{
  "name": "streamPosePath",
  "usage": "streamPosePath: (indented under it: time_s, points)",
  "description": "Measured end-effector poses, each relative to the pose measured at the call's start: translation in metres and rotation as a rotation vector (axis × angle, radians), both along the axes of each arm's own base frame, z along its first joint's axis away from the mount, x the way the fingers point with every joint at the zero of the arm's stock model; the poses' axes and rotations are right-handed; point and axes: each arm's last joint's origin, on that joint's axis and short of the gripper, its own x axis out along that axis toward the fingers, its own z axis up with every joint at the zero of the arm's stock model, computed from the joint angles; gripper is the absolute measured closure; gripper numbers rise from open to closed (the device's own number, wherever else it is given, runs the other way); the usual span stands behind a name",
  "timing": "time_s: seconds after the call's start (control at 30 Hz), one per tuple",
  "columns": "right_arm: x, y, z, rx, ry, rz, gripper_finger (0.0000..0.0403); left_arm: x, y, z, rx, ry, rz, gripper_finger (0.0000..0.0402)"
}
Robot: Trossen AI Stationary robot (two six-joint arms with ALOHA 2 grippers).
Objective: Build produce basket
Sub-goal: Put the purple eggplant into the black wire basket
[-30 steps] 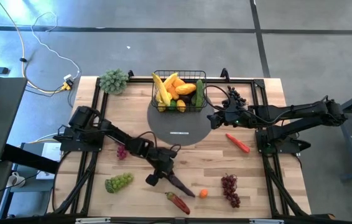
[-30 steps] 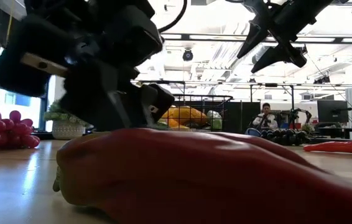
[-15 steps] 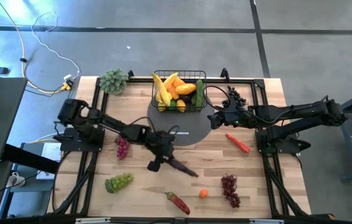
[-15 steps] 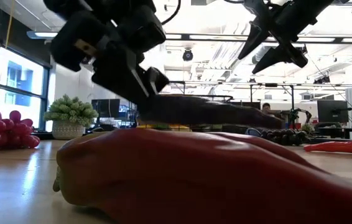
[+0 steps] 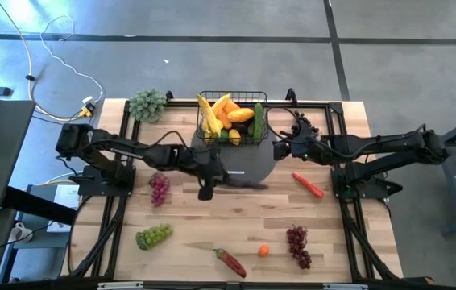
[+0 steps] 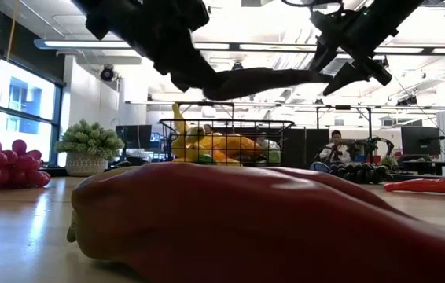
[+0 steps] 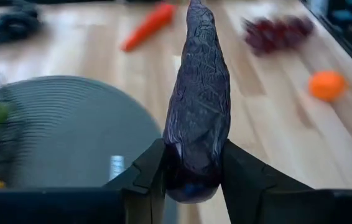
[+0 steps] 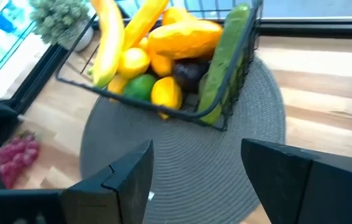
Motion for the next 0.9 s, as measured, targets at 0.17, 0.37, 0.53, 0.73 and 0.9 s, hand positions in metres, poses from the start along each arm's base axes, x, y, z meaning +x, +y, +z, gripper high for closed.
streamPosePath:
  time_s: [0.17, 0.37, 0.53, 0.73, 0.9]
  points:
    - [-0.002, -0.012, 0.0, -0.017, 0.023, -0.041, 0.0179, 0.0, 0.02, 0.009, -0.005, -0.079, 0.144, 0.0297]
    - [-0.005, -0.029, -0.001, -0.063, 0.075, -0.071, 0.0179, -0.001, 0.045, 0.016, -0.064, -0.174, 0.304, 0.0297]
    - [-0.009, -0.043, -0.001, -0.097, 0.119, -0.1, 0.0179, -0.004, 0.065, 0.02, -0.097, -0.239, 0.414, 0.0297]
    - [-0.016, -0.061, -0.001, -0.128, 0.168, -0.145, 0.0179, -0.01, 0.084, 0.024, -0.148, -0.304, 0.605, 0.0296]
    - [-0.02, -0.071, -0.001, -0.159, 0.224, -0.134, 0.0179, -0.014, 0.096, 0.026, -0.245, -0.381, 0.773, 0.0297]
